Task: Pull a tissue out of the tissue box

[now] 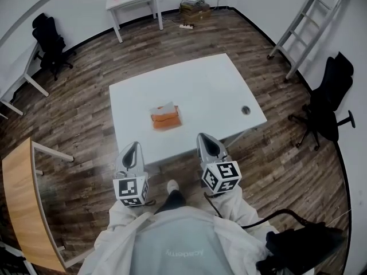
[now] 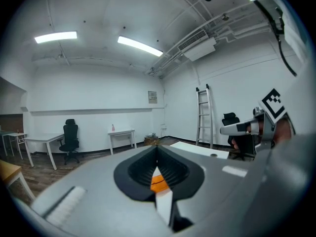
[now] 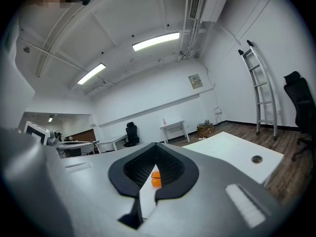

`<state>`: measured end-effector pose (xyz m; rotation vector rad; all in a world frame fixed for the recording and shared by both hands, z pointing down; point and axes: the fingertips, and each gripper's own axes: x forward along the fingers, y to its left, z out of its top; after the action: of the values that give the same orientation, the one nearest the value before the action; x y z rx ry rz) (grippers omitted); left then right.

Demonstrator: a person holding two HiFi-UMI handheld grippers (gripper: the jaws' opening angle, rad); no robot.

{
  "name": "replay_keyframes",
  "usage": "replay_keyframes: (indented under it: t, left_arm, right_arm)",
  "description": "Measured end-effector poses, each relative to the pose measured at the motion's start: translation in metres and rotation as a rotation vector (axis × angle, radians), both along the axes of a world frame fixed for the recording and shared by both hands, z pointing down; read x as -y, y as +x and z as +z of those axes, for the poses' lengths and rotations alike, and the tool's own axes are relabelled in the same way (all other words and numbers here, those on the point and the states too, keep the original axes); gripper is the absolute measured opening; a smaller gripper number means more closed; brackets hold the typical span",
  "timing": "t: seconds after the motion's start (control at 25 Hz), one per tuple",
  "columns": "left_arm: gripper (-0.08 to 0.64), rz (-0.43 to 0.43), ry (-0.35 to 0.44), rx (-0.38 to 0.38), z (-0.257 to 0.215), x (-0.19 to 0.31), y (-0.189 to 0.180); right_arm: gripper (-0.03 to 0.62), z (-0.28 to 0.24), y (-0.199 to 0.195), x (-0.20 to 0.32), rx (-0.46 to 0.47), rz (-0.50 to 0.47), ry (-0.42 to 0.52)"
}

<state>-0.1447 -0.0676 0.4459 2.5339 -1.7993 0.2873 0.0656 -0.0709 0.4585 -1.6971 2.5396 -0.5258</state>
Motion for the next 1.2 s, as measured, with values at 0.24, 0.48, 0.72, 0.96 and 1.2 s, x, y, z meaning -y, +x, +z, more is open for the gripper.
replay_keyframes:
  t: [0.24, 0.48, 0.72, 0.96, 1.2]
  left_arm:
    - [0.000, 0.008, -0.010, -0.002, 0.002, 0.020, -0.011]
    - [0.000, 0.011, -0.027, -0.007, 0.008, 0.037, -0.023]
    - [0.000, 0.011, -0.028, -0.026, 0.010, 0.057, -0.037]
    - [0.000, 0.022, -0.022, -0.049, 0.011, 0.075, -0.051]
    - [0.000, 0.043, -0.012, -0.063, 0.009, 0.091, -0.060]
  right_arm:
    - [0.002, 0.003, -0.012, 0.018, -0.002, 0.006, -0.012]
    - [0.002, 0.007, -0.025, 0.035, -0.012, 0.007, -0.027]
    - [0.002, 0.007, -0.037, 0.052, -0.029, 0.011, -0.033]
    - [0.002, 0.002, -0.050, 0.068, -0.053, 0.025, -0.025]
    - [0.002, -0.002, -0.056, 0.078, -0.060, 0.054, -0.018]
